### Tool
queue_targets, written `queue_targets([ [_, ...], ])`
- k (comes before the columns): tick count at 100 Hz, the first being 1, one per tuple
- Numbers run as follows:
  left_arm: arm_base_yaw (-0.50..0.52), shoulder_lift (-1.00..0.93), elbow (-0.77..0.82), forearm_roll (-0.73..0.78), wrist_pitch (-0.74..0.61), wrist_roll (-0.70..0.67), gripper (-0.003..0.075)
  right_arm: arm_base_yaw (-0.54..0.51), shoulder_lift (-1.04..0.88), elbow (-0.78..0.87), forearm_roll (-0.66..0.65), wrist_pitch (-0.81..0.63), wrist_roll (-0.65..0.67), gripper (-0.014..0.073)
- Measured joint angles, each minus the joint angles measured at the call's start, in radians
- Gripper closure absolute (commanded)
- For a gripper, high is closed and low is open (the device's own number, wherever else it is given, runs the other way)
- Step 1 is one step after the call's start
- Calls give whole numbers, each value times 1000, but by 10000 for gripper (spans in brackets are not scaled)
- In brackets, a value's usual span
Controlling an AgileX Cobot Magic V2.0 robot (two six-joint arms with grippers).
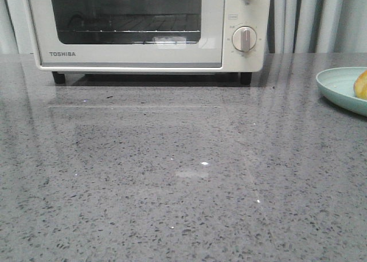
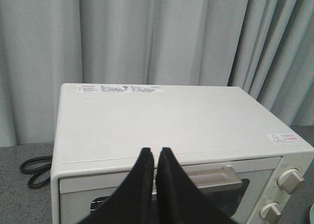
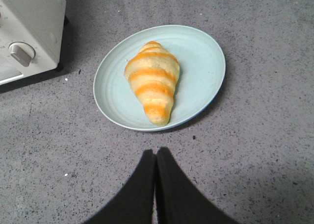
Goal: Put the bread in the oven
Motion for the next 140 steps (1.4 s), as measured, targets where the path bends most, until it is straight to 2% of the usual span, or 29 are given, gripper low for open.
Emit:
queue_targets([
  [58, -14, 254, -49, -57, -94, 2, 741, 0, 234, -225, 5, 58, -26, 633],
  [97, -48, 408, -159, -61, -92, 2, 741, 0, 245, -232, 7, 58, -37, 633],
  [140, -75, 414, -157, -65, -50, 2, 741, 0, 245, -232, 7, 58, -37, 633],
])
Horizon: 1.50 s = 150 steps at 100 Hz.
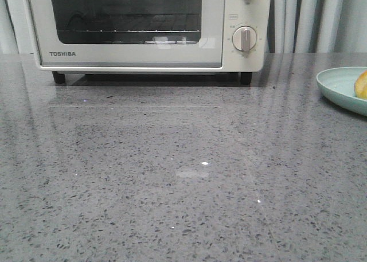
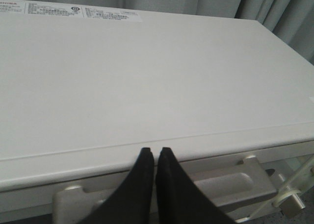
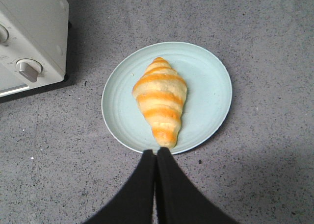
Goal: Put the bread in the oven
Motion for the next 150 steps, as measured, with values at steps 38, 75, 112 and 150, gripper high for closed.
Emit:
queue_targets([
  [38, -6, 46, 6, 0, -9, 0, 741, 0, 0, 0, 0, 2, 2, 633],
  [75, -7, 26, 43, -14, -2, 2, 741, 0, 0, 0, 0, 10, 0, 633],
  [112, -16, -294, 423, -83, 87, 2, 741, 0, 2, 0, 0, 37, 0, 633],
  [150, -66, -838, 562, -101, 205, 2, 741, 0, 2, 0, 0, 54, 0, 633],
])
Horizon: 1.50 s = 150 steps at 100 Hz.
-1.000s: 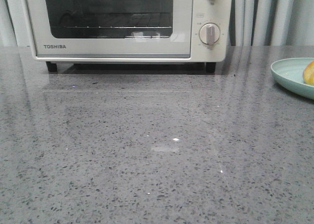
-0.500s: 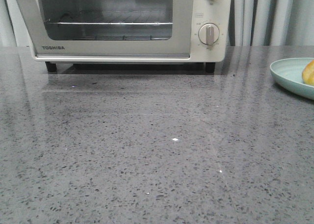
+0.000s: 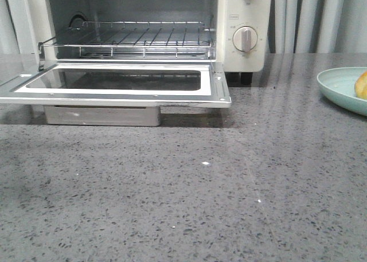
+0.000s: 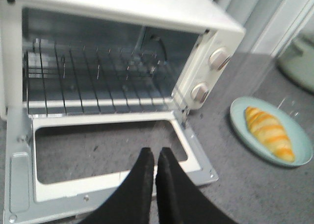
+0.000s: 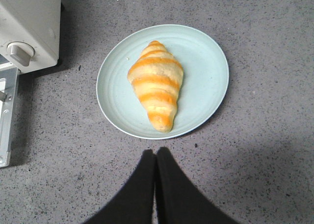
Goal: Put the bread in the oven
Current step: 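Pull the oven door down and open with the left gripper, then lower the right gripper over the croissant on the plate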
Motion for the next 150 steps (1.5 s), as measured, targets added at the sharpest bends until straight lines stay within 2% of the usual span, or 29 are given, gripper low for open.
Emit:
queue_targets([
  [21, 0, -228, 0, 19, 7, 0, 741, 0, 99, -8, 0, 47, -35, 631],
  [33, 0, -315, 0, 45, 25, 0, 741, 0, 213, -34, 0, 93, -66, 596],
  [45, 0, -366, 0, 67, 51, 0, 741, 0, 336, -82, 0, 103, -99, 461],
  [57, 0, -379, 0, 72, 96, 0, 741, 0, 440, -131, 0, 103, -112, 244],
  [66, 0, -379, 0, 77, 118, 0, 741, 0, 506, -169, 0, 94, -118, 158],
  [102, 0, -379, 0, 104, 125, 0, 741, 0, 684, -251, 0, -28, -120, 159],
  [125, 0, -379, 0, 108, 125, 0, 741, 0, 779, -253, 0, -48, -120, 159],
  [150, 0, -379, 0, 108, 125, 0, 741, 48, 864, -253, 0, -98, -123, 159],
])
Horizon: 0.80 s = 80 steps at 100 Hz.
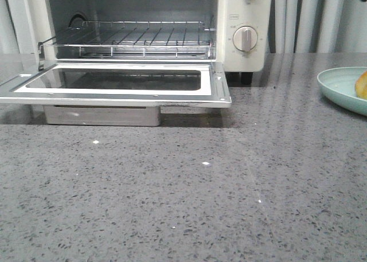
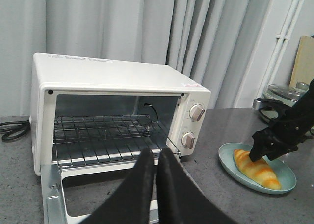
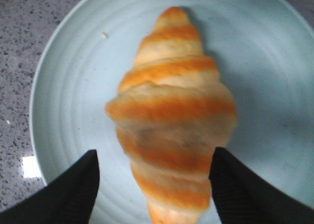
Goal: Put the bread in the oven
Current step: 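Lower the right gripper over the croissant on the plate, then grasp the croissant with the right gripper and lift it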
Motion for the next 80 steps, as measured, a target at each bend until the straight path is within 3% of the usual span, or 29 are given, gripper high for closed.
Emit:
queue_targets([
  [39, 0, 0, 0, 0, 0, 0, 741, 3, 81, -8, -6, -26, -10, 182],
  [51, 0, 0, 0, 0, 0, 0, 741, 3, 84, -8, -11, -26, -10, 315],
  [73, 0, 0, 0, 0, 0, 0, 741, 3, 92, -10, -21, -28, -10, 671],
  [80, 0, 0, 0, 0, 0, 0, 741, 3, 101, -11, -21, -28, -10, 667],
])
